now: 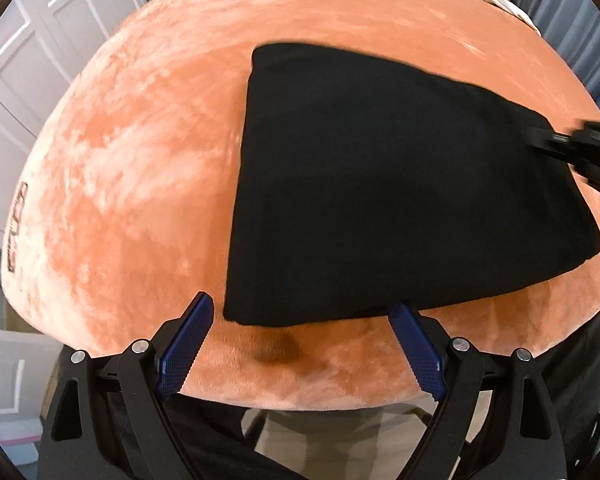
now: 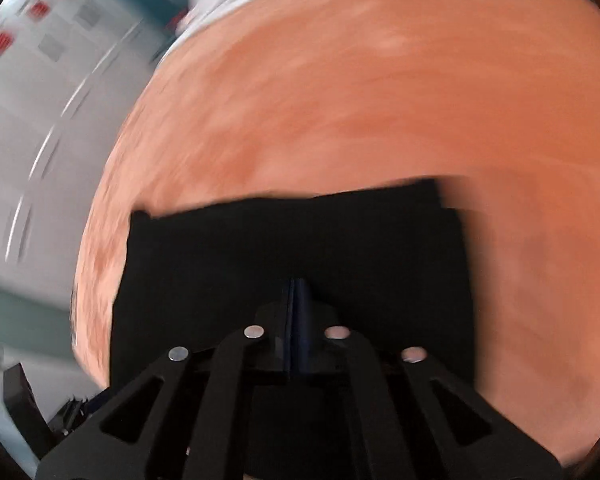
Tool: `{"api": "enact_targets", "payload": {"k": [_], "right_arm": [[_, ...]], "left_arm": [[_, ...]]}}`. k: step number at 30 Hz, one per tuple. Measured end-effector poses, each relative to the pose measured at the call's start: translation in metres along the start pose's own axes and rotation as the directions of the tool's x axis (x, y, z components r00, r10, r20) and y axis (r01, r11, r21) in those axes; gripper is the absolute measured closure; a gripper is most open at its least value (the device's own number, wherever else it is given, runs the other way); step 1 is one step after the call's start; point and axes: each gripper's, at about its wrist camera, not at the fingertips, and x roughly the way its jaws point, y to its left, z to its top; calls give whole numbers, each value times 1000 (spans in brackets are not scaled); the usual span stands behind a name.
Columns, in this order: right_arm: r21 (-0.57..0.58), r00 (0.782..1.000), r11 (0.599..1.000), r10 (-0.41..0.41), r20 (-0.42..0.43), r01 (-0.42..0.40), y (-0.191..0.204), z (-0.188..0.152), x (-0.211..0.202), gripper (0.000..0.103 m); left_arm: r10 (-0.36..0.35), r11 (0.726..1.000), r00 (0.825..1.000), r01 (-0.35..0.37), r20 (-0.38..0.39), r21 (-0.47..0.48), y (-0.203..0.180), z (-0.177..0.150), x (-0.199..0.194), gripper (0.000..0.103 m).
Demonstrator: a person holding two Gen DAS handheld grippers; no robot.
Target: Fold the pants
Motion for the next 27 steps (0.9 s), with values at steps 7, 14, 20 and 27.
{"api": "enact_targets", "payload": {"k": [7, 14, 20, 27], "right_arm": [[-14, 993, 993, -114, 32, 114, -41, -26, -39, 84], [-215, 991, 968, -135, -18, 128, -20, -64, -27, 80], [-172, 989, 976, -126, 73, 136, -19, -70, -62, 39], [-98, 996, 991, -90, -6, 89, -40, -84, -34, 64]], "left_arm": [[41, 999, 999, -41, 16, 28, -22, 1, -9, 17], [58, 997, 998, -59, 19, 56, -36, 1, -7, 17], [75, 995, 997, -77, 27, 71, -40, -2, -8, 17], [77, 995, 997, -78, 15, 70, -44, -2, -6, 17]]}}
